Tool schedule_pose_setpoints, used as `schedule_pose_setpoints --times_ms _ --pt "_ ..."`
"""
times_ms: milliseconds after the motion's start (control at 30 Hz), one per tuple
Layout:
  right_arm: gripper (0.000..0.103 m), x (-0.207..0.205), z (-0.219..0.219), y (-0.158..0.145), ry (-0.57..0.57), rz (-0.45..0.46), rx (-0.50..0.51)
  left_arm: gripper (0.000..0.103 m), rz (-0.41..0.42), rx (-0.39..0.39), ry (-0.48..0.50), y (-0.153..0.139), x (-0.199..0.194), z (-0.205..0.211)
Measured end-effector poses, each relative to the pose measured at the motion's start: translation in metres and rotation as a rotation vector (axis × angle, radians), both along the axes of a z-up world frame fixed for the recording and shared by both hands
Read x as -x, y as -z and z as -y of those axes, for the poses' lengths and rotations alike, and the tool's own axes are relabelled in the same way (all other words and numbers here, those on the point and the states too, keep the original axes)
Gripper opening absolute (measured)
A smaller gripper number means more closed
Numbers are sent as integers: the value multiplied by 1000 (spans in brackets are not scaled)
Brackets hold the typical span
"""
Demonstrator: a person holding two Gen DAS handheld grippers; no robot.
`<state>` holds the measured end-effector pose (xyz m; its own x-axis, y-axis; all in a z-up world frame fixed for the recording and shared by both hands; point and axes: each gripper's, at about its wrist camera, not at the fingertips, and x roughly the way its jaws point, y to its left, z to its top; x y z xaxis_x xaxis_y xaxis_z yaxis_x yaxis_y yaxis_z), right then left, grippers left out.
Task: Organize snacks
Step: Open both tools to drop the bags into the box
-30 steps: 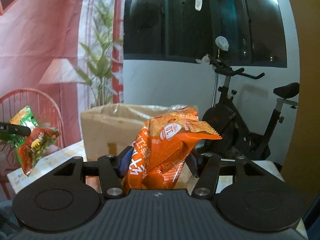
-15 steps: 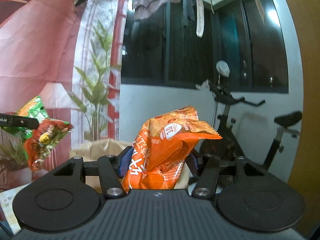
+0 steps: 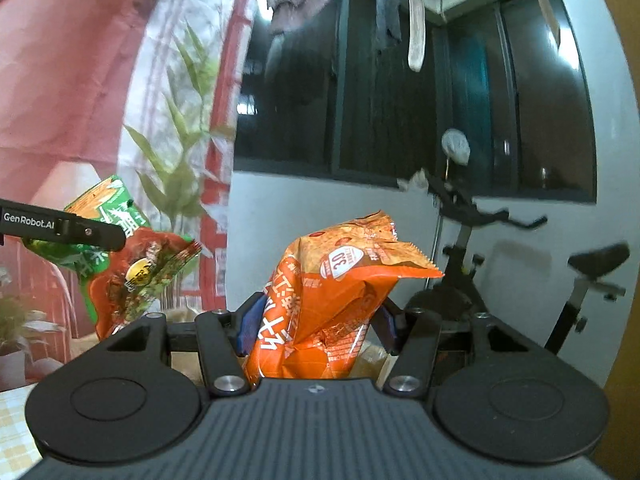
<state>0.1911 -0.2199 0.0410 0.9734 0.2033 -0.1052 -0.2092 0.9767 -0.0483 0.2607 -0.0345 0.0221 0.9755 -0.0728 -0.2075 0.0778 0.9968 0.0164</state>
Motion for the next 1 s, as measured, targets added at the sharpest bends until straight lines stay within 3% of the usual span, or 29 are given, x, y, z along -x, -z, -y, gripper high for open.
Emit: schedule_pose_setpoints --times_ms 167,300,400,533,667,800,1000 --pt "60 -30 -2 20 3 -107 -5 72 -43 -8 0 20 -21 -1" --pt "68 -37 -1 32 -17 -160 -14 76 -70 9 57 33 -25 -5" --pt "87 -30 0 34 -11 -155 -5 79 -83 11 79 37 -22 -8" --pt "93 -18 6 29 -24 -132 -47 80 -95 30 46 38 -13 -18" --pt "103 3 13 21 -45 -88 -89 88 -84 47 60 35 11 -30" --pt "103 28 18 16 -42 -102 -136 91 -105 27 65 31 33 -37" --pt "103 62 23 14 -59 -131 -246 91 -152 91 73 30 61 -55"
